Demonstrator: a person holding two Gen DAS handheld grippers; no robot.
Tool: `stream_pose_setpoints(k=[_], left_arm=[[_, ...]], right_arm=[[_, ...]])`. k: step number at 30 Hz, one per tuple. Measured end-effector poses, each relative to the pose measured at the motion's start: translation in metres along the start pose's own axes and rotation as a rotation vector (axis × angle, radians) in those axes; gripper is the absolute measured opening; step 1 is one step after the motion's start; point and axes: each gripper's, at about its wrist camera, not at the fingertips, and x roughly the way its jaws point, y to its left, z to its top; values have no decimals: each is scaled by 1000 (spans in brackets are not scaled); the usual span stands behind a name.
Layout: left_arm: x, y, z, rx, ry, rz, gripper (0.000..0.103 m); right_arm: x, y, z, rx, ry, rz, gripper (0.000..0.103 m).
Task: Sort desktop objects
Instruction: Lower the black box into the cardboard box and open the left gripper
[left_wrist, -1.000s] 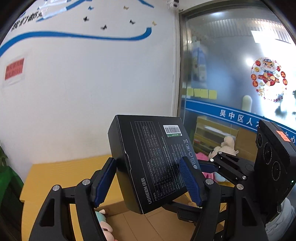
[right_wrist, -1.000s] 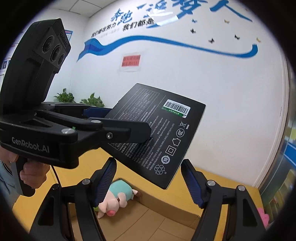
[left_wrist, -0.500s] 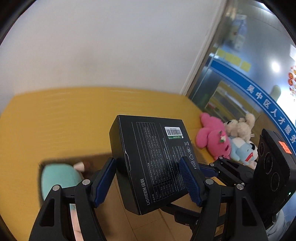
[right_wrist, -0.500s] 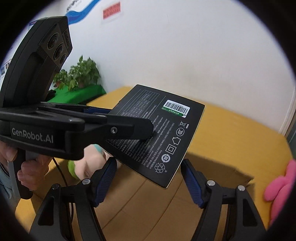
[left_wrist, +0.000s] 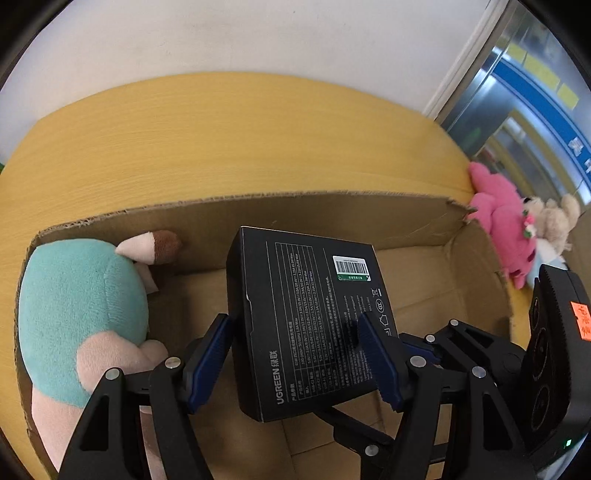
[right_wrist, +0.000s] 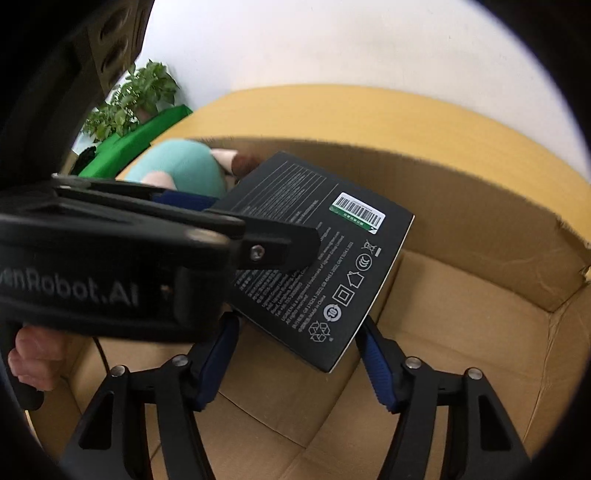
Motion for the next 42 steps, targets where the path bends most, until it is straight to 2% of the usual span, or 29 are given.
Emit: stream_pose_setpoints(k=[5,8,12,14,16,17,19,21,24,27,30,33,34,35,36,37,38,39,41,42], left_arm=[[10,-9,-4,63,45,108,68],[3,-5,-5,46,36,121,68],[-41,2,-10,4,-42,138,68],[-83,-2,-21,26,-132,148,69],[-124,-7,-35,39,-220,155,76],[-143,-11,-42,44,-259,163,80],[-182,-19,-64,50,-347,186,96],[-210,-30,-86,58,-428,221,103],[-240,-38,-120,80,-490,284,103],[-257,-45,-152,76,-553,320,103],[-264,-52,-178,60,-603,311,103],[-271,-57,-205,64,-644,269,103],[-274,-59,-215,69,-651,267,98],[-274,-62,-222,74,-657,268,91],[-274,-65,-228,80,-665,270,67],[-272,-67,-234,80,-655,276,43],[-269,-67,-237,76,-640,276,35],[-266,-66,-241,62,-621,267,32],[-262,-64,-248,42,-623,266,34],[-262,-64,-253,36,-636,269,47]], right_arm=[[9,-4,-5,13,43,-5,61],[5,-9,-2,34,49,-3,61],[-8,-8,-7,34,66,-56,61],[-27,-1,-12,11,51,-90,61],[-58,7,-19,-12,5,-109,62],[-78,12,-22,-19,-34,-117,64],[-119,20,-32,-5,-122,-142,71],[-148,31,-39,9,-203,-155,77],[-183,53,-44,36,-313,-163,78],[-213,66,-71,61,-388,-200,78],[-239,74,-93,68,-444,-231,78],[-244,88,-111,45,-447,-283,76],[-245,92,-119,41,-450,-294,71],[-246,94,-125,36,-448,-301,52],[-245,96,-130,30,-442,-307,28],[-242,98,-136,27,-429,-298,18],[-240,99,-140,26,-419,-285,9],[-237,100,-145,29,-407,-274,9],[-232,104,-155,40,-393,-270,10],[-230,104,-160,49,-387,-259,20]])
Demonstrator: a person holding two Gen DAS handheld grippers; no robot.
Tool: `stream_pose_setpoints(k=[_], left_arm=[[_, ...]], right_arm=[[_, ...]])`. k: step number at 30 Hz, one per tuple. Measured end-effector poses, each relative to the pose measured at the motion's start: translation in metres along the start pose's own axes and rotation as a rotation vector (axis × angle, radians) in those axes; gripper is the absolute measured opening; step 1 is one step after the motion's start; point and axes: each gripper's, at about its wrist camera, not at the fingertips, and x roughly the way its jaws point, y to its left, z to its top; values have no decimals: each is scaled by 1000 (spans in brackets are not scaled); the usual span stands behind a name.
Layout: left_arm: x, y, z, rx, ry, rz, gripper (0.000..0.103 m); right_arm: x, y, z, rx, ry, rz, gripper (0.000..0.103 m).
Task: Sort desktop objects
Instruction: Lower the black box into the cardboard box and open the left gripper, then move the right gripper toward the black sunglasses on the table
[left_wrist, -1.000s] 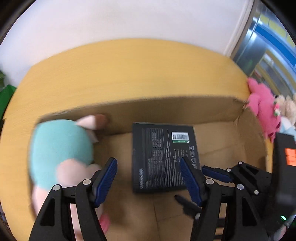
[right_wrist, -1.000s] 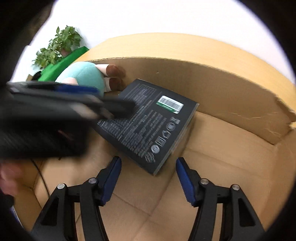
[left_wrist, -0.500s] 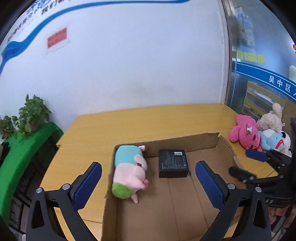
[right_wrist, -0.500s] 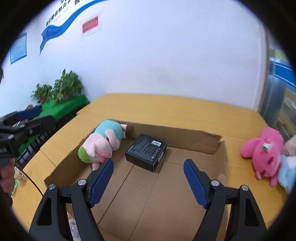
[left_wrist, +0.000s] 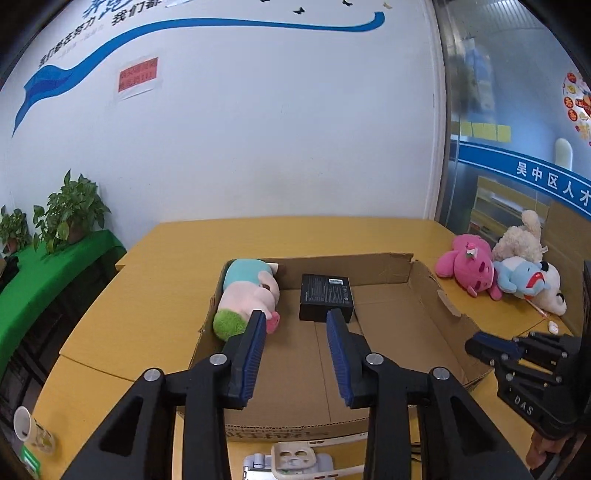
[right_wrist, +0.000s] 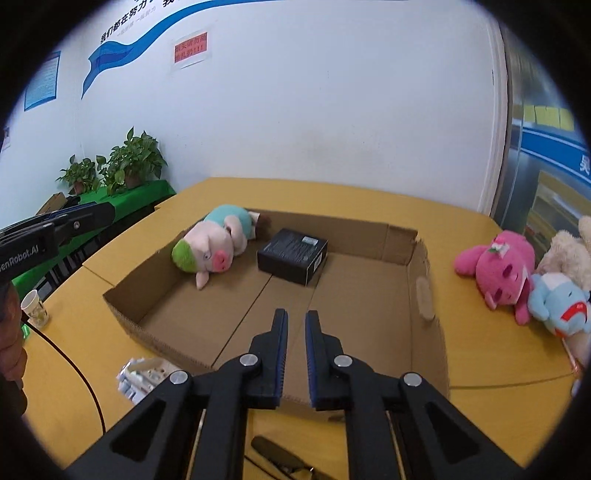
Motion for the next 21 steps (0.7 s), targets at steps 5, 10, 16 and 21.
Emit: stream_pose_setpoints(k=[5,10,16,21], left_arm=[[-16,3,-18,-28,-71,80,103],[-16,6,-24,-10,-43,118,103],[-15,7,-25,-11,-38,115,103],[-13,3,-28,17,-33,113,103]], right_arm=[[-12,1,-15,29,-39,-19,79],[-18,6,-12,-5,-52,-43,79],[-15,10,-15,-3,-28,-20,79],[-10,8,-25,6,-10,3,79]])
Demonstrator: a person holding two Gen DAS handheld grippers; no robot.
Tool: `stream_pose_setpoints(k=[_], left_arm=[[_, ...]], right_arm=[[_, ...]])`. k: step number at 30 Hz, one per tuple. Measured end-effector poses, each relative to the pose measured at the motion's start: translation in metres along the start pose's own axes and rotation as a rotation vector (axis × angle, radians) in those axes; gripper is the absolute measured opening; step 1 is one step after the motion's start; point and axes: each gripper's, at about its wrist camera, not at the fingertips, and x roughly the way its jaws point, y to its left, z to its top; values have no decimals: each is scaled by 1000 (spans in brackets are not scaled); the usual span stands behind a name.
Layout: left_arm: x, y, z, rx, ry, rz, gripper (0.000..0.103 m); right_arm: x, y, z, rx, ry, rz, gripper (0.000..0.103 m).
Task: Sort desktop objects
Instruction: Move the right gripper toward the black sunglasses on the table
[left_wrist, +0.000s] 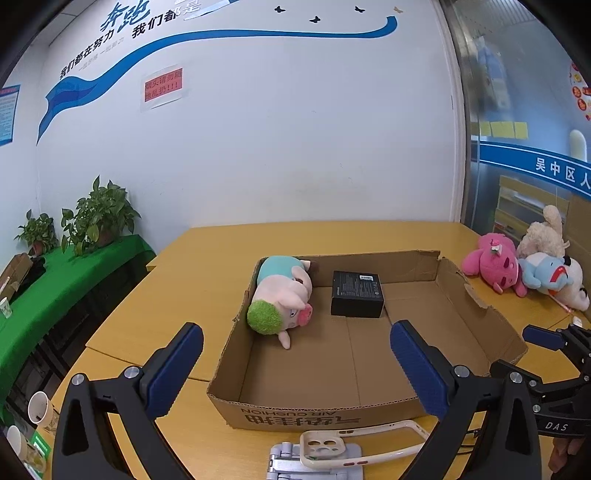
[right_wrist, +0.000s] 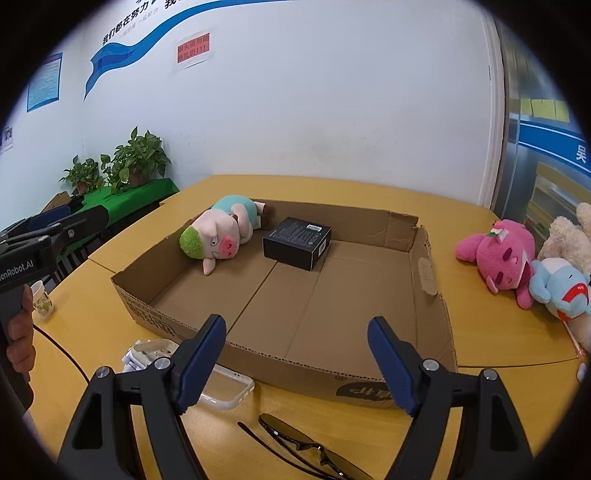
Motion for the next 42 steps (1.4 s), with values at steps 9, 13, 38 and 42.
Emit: stream_pose_setpoints(k=[9,13,38,42], left_arm=[[9,-1,-12,12,40,-41,103],[20,-9,-29,50,116,-112,103],[64,-67,-88,-73,456,-556,103],[74,-83,-100,-121,532,-654,102]], right_arm=[[-2,-10,-27,-31,48,107,79],[-2,-19,-60,-147,136,180,79],[16,-3,-140,-136,401,161,25],[14,1,-142,-105,381,140,25]])
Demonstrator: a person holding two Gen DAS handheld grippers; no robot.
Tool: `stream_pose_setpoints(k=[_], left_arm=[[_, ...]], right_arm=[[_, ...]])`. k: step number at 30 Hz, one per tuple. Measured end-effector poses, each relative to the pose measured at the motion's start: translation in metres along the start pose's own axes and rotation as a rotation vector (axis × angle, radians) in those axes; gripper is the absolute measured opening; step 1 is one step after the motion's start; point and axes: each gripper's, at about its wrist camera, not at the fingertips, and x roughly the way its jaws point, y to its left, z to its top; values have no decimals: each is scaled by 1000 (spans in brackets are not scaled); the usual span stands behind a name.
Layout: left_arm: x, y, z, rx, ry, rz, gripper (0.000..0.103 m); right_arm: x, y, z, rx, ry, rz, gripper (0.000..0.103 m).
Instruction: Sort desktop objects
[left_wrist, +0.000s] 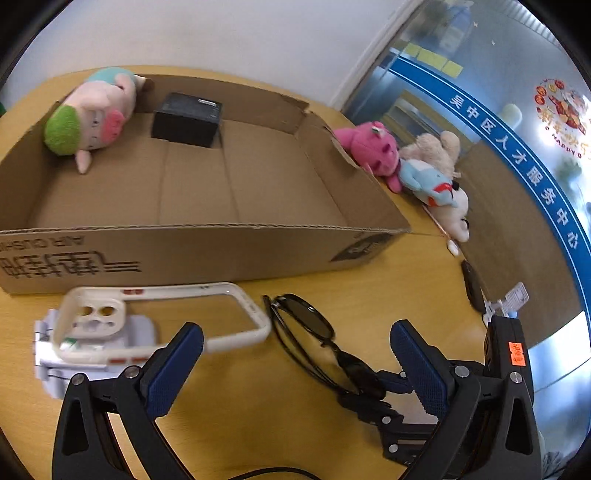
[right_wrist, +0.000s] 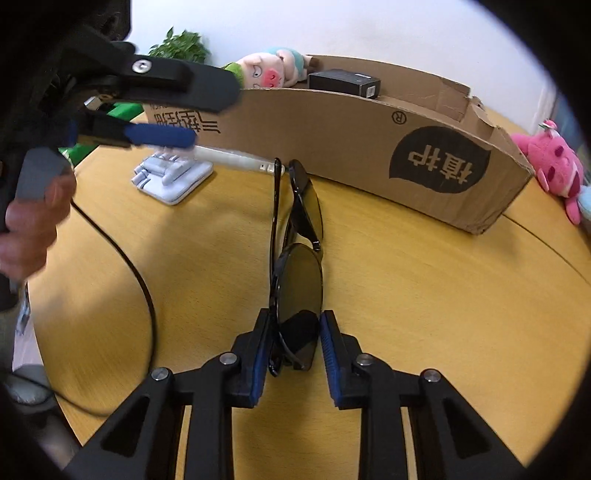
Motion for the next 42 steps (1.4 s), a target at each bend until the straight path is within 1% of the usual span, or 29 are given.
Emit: stream_pose_setpoints(k=[2,4,7,9,10,11,13,17,20,21,22,24,26,27,30,36,42], left_arm=[[8,-7,-2,21,18,7,101],[17,-12,-4,16,43,11,100],[28,-20,-5,23,85,-6,95],[39,-26,-8,26,109,-4,93],[45,-27,-9,26,127,-1,90],[52,-29,-10,22,149,-1,88],[62,-31,-10,14,185,-11,80],[79,-33,-9,8,224,-19,78],[88,-34,-7,5,213,-1,73],[91,-34,-6,4,214,7,70],[93,-36,-4,8,209,12,64],[97,-38,-2,10,206,27,59],[100,-40,0,20,206,42,49],[102,-40,1,27,208,51,41],[103,-38,3,20,214,35,37],[99,-44,6,27,205,65,35],[80,-53,16,55,153,84,34]], right_arm=[[-2,2,-3,38,-10,-6,25],[-4,5,-6,75,-18,-14,25],[-7,10,-10,121,-32,-39,25],[-8,10,-13,159,-45,-46,25],[-9,10,-14,175,-53,-50,25],[-9,11,-15,183,-58,-55,25],[-10,12,-16,190,-65,-66,25],[-11,9,-19,204,-69,-104,25],[-11,5,-20,204,-67,-118,25],[-10,5,-20,200,-66,-120,25],[-10,6,-19,190,-64,-127,25],[-9,9,-19,172,-62,-139,25],[-9,11,-19,166,-63,-140,24],[-8,11,-19,167,-64,-138,24],[-8,10,-19,168,-65,-134,23],[-8,9,-16,171,-68,-123,22],[-18,14,-8,164,-131,-141,22]])
